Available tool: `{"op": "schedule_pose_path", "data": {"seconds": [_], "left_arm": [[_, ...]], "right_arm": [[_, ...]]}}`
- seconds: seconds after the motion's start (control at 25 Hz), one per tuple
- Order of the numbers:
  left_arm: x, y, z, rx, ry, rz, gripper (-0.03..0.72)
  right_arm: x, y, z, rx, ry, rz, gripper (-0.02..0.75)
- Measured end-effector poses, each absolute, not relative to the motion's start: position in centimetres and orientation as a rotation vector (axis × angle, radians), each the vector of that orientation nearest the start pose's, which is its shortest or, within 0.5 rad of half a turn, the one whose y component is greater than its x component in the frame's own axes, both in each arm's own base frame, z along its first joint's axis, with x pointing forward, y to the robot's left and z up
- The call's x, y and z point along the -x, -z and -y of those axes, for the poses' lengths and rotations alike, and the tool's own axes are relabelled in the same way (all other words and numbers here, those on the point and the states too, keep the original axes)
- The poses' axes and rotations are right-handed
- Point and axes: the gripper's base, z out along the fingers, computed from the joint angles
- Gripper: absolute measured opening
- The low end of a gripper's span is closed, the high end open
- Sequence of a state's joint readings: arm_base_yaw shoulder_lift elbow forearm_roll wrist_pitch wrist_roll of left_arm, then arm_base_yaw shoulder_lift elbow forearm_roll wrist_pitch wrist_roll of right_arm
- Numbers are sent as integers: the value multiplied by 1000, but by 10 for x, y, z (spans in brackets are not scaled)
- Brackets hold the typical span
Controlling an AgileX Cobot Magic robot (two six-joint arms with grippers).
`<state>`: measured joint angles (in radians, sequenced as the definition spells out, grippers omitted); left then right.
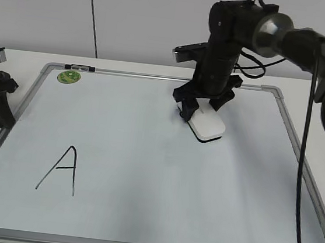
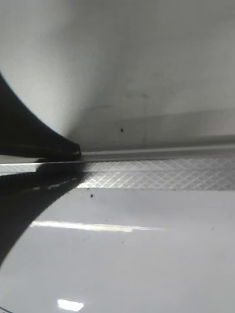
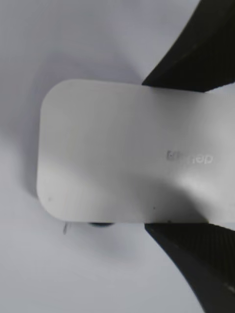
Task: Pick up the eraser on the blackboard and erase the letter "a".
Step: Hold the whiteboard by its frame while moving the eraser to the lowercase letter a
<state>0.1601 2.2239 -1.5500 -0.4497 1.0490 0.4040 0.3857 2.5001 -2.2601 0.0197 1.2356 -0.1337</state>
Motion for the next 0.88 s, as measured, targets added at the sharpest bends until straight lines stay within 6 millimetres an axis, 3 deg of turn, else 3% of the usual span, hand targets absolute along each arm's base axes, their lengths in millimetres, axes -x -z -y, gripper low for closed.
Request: {"op": "schedule_pose_path", "data": {"seconds": [0.28,0.88], "left_arm": [[-422,-119,-33,-7,591,-3040,36],[-422,-119,-34,-8,588,-3039,36]], "right_arm": [[-467,-154,-231,858,-92,-2821,537],[-472,-155,-224,833,-47,-2820,537]]}}
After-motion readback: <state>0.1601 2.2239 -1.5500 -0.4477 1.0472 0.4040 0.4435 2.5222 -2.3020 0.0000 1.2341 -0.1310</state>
